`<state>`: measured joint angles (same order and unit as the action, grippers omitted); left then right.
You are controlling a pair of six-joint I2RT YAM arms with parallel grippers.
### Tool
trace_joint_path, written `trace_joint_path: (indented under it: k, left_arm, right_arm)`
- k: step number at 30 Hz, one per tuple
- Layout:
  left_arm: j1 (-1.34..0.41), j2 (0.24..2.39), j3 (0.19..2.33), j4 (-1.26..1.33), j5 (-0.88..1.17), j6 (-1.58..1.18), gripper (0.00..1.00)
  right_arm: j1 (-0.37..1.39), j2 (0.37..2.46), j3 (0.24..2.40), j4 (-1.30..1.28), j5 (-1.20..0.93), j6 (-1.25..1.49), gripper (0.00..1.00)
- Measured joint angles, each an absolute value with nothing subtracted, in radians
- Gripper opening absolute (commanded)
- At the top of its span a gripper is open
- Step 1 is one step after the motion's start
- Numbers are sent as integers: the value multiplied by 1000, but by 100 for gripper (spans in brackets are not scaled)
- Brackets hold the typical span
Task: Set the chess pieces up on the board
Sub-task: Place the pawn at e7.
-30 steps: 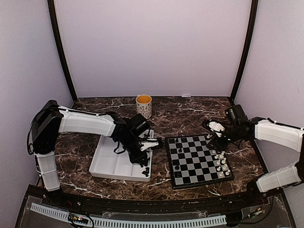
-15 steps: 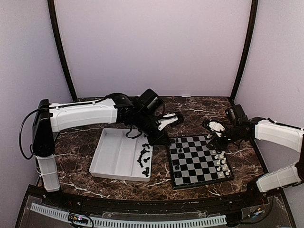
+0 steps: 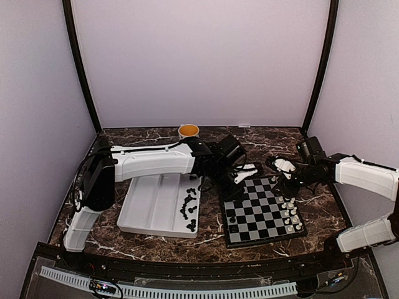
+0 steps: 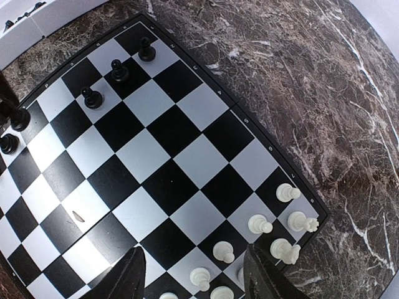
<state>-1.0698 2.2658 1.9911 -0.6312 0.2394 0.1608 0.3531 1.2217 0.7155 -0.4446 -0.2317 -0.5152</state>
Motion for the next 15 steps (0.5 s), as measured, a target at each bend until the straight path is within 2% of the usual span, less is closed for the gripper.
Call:
trace_joint_path:
  k: [15]
  left_arm:
    - [-1085,2384,2110,-713,162,146,6]
  right_arm:
    - [353,1217,715,-445,-231,-516,55]
